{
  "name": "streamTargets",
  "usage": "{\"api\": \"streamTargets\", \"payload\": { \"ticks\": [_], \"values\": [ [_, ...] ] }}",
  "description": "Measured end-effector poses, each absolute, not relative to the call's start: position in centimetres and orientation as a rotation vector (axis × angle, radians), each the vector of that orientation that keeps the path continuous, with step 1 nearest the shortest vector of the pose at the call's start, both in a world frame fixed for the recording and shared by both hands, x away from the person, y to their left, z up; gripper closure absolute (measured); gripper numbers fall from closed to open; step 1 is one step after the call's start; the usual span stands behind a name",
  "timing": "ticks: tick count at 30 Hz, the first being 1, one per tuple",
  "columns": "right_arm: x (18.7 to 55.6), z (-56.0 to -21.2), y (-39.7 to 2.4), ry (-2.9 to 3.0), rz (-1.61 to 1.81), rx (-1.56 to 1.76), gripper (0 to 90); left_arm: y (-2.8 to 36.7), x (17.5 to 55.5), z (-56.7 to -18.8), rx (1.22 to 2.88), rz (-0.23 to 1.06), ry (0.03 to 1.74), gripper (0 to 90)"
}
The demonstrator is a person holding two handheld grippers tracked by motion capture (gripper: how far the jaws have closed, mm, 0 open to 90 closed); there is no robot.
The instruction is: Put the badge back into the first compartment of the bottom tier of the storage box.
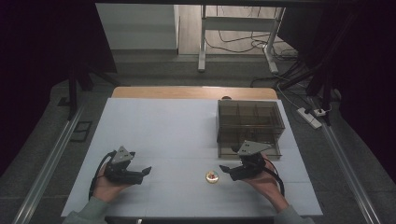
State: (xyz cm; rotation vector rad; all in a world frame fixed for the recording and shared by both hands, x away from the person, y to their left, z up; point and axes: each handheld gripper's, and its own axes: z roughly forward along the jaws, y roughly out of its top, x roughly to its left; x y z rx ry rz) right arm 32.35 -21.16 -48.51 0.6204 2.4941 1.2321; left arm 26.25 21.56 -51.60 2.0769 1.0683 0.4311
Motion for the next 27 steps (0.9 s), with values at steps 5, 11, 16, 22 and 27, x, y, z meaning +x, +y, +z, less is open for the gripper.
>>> {"api": "streamTargets", "payload": {
  "ticks": [5,11,16,22,27],
  "values": [
    [32.4,-48.6,-20.6,2.511,1.225,0.611,14.9,21.5,26.3,-51.6,2.079,0.431,1.07,12.4],
    [32.6,-49.0,-20.0,2.54,1.223,0.601,15.1,21.5,26.3,-51.7,2.084,0.429,1.068,12.4],
    [32.7,-49.2,-19.3,2.564,1.212,0.583,15.2,21.3,26.3,-51.8,2.094,0.435,1.067,12.4],
    [32.6,-49.6,-18.5,2.597,1.191,0.561,15.4,21.3,26.3,-51.8,2.099,0.433,1.066,12.3],
    [32.5,-49.9,-17.9,2.63,1.143,0.535,16.1,21.3,26.3,-51.9,2.103,0.434,1.067,12.3]
  ]
}}
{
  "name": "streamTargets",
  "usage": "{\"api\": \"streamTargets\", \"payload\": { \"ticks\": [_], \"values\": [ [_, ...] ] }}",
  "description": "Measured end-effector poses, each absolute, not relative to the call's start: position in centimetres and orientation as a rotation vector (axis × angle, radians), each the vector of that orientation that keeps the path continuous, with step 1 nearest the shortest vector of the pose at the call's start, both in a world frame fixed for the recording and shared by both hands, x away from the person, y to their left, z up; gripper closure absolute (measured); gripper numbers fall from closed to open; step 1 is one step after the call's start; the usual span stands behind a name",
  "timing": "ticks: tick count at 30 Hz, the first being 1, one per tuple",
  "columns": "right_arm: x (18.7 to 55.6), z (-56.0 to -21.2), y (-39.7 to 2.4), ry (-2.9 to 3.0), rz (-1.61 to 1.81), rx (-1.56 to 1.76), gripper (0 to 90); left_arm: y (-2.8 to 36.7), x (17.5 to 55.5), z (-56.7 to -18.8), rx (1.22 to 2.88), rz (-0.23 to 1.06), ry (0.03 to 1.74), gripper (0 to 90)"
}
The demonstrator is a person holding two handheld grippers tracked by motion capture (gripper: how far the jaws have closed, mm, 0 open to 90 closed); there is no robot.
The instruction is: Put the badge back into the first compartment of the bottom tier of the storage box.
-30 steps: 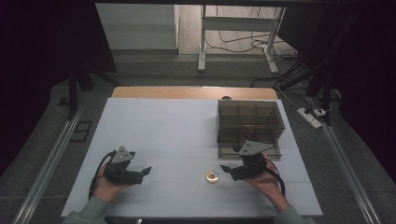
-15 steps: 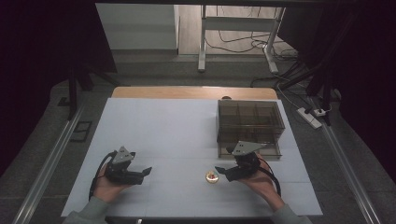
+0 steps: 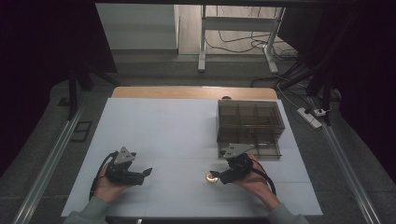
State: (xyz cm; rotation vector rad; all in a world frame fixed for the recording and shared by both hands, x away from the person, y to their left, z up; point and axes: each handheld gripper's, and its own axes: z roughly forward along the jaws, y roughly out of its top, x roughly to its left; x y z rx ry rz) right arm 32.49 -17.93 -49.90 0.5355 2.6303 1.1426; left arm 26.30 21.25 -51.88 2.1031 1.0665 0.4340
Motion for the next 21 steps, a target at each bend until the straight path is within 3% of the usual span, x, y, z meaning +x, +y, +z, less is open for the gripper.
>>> {"api": "streamTargets", "payload": {
  "ticks": [21],
  "values": [
    [32.3,-51.2,-16.0,2.792,0.991,0.452,21.6,21.1,26.3,-52.0,2.118,0.435,1.065,12.2]
  ]
}}
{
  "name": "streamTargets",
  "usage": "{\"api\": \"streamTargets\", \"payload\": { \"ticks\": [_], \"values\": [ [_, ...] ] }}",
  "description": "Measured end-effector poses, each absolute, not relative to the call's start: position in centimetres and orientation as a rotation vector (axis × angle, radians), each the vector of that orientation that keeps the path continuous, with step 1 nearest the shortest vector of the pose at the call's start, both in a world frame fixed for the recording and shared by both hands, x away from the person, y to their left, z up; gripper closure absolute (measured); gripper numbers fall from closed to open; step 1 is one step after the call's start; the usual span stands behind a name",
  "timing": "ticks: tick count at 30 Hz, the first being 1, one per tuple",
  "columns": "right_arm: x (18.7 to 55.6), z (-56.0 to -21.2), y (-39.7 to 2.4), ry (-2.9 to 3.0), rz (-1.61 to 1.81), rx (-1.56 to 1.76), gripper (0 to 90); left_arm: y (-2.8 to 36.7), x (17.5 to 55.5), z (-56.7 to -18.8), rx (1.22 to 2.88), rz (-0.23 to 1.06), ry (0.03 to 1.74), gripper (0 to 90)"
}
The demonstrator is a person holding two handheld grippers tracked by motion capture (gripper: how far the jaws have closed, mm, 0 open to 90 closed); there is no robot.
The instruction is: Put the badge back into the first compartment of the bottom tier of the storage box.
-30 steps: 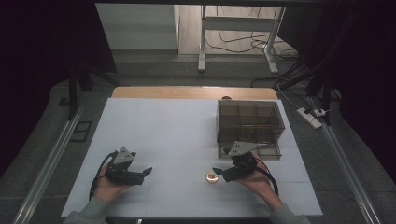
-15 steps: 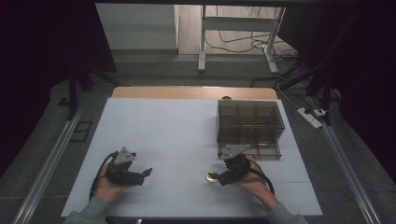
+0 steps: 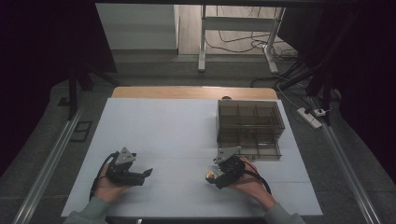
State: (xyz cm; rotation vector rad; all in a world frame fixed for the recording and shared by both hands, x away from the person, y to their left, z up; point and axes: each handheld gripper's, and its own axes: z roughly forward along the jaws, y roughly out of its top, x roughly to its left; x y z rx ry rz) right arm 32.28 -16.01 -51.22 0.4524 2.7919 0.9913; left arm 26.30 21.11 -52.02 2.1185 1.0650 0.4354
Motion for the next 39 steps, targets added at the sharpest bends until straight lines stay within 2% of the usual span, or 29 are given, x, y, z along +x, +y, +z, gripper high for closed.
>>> {"api": "streamTargets", "payload": {
  "ticks": [17,29,39],
  "values": [
    [32.09,-51.82,-15.27,2.858,0.871,0.4,28.3,21.14,26.22,-52.03,2.119,0.437,1.065,12.2],
    [31.88,-51.54,-15.19,2.893,0.849,0.377,46.0,21.14,26.21,-52.08,2.123,0.437,1.064,12.2],
    [31.81,-51.48,-15.11,2.893,0.844,0.392,46.8,21.21,26.19,-52.11,2.119,0.436,1.066,12.3]
  ]
}}
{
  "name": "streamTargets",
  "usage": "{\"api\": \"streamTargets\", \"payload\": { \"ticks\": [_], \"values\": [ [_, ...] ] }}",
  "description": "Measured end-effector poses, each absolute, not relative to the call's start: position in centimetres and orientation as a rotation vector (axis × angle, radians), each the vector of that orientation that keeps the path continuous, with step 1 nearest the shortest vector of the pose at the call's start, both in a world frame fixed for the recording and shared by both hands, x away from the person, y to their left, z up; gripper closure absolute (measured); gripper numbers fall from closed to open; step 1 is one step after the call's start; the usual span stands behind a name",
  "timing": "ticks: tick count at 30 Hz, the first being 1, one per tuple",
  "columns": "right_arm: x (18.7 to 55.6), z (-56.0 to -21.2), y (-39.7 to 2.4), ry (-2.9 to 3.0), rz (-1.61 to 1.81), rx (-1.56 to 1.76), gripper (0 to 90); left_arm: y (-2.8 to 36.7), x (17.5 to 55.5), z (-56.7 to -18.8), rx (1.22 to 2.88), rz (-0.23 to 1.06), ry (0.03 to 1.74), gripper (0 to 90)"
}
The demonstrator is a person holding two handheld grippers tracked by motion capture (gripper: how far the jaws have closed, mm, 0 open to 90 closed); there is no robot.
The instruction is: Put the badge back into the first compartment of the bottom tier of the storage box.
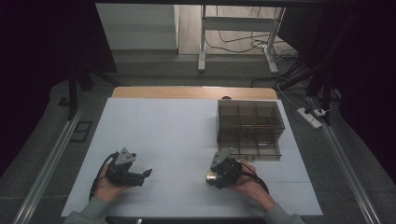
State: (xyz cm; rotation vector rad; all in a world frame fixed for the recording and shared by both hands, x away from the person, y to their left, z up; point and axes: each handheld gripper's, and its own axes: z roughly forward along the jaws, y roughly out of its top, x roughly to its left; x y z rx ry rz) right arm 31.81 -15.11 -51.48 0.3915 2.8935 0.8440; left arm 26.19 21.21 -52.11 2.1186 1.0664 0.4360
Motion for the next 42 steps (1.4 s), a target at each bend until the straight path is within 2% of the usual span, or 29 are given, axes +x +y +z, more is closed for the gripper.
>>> {"api": "streamTargets", "payload": {
  "ticks": [42],
  "values": [
    [32.0,-49.2,-16.6,2.763,1.006,0.472,47.0,21.4,26.3,-52.2,2.11,0.431,1.072,12.3]
  ]
}}
